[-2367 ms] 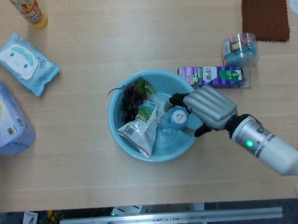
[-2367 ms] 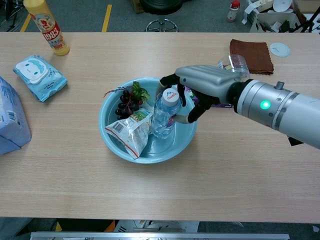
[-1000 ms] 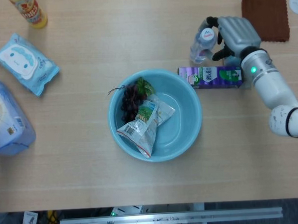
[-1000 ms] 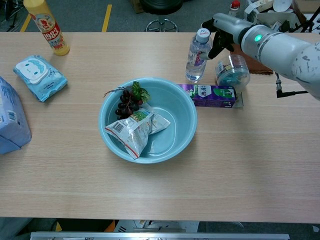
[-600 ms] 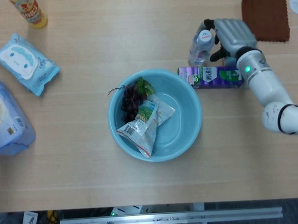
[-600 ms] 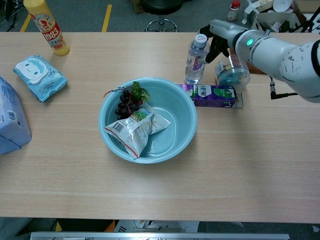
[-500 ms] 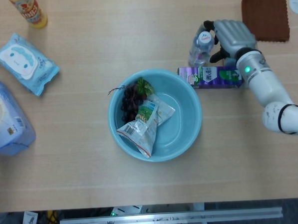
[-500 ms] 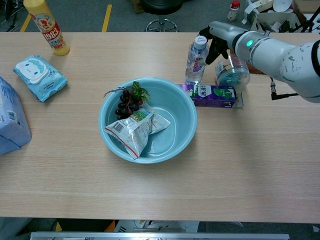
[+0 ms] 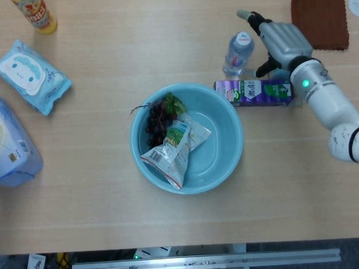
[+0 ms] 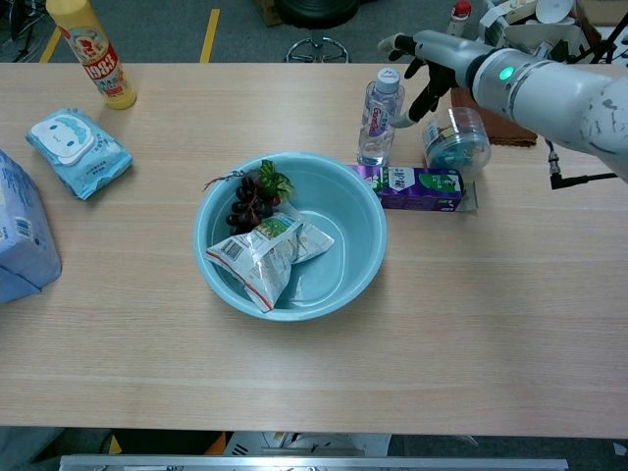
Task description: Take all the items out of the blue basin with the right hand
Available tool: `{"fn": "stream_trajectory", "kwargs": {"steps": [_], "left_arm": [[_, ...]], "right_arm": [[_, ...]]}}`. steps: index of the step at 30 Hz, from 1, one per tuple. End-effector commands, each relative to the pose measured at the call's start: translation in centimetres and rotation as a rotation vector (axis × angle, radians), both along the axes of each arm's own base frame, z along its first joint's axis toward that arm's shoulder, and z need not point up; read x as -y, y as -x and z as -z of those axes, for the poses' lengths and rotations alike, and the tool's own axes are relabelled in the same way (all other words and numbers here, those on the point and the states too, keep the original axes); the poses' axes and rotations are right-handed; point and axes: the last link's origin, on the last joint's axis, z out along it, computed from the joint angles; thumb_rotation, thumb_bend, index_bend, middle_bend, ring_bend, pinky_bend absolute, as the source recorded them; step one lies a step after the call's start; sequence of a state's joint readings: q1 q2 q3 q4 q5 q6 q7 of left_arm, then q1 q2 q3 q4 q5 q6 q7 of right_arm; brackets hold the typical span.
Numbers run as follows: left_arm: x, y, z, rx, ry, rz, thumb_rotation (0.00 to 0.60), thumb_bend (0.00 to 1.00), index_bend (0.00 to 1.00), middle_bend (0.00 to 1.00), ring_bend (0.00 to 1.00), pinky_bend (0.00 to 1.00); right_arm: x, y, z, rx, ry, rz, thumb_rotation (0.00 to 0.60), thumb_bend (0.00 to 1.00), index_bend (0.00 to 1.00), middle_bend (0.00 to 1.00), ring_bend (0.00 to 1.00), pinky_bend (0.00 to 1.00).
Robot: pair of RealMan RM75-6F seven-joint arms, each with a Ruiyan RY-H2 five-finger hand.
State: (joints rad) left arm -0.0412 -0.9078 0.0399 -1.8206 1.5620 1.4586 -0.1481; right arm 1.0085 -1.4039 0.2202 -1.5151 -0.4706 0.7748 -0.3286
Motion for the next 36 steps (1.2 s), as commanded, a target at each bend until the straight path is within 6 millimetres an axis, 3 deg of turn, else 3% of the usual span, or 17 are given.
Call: {"fn": "stream_trajectory", "kwargs": {"steps": [1, 7, 10, 14, 24, 36], "left_arm": [[0.0, 0.0, -0.2, -0.002, -0.005, 0.001, 0.6, 0.05, 0.1, 0.16, 0.12, 0.17], [0.1, -0.1, -0.2, 0.001, -0.011, 0.006, 0.6, 0.05, 0.1, 0.16, 0.12, 0.17], [0.0, 0.0, -0.2, 0.004, -0.011, 0.001, 0.6, 0.05, 0.1, 0.16, 0.12, 0.17], [0.1, -0.1, -0.1, 0.009, -0.014, 0.003, 0.6, 0.05, 0.1, 0.16, 0.12, 0.17], [0.7, 0.3, -0.5, 0.01, -0.028, -0.012, 0.6, 0.05, 0.1, 0.16, 0.12, 0.17], [1.1, 0.6, -0.8, 0.01, -0.034, -0.021, 0.6, 0.05, 0.1, 0.16, 0.12, 0.17]], "right_arm": [[-1.1, -1.4, -2.2, 0.048, 0.044, -0.069, 0.6, 0.16, 0.0, 0.08, 0.17, 0.51], [-4.7, -4.1, -4.9, 0.107, 0.063, -0.234, 0.6, 0.16, 0.0, 0.12, 0.17, 0.48], [-7.0, -5.3, -4.9, 0.121, 0.014, -0.323, 0.6, 0.13, 0.0, 0.16, 0.18, 0.48], [-9.2, -6.5, -4.2, 0.106, -0.063, -0.424, 0.6, 0.01, 0.0, 0.17, 0.19, 0.49], [-12.2, -7.7, 0.0, -0.039, -0.205, -0.578, 0.6, 0.0, 0.0, 0.19, 0.21, 0.55], [-13.3, -8.5, 5.5, -0.188, -0.262, -0.628, 0.6, 0.0, 0.0, 0.19, 0.21, 0.55]]}}
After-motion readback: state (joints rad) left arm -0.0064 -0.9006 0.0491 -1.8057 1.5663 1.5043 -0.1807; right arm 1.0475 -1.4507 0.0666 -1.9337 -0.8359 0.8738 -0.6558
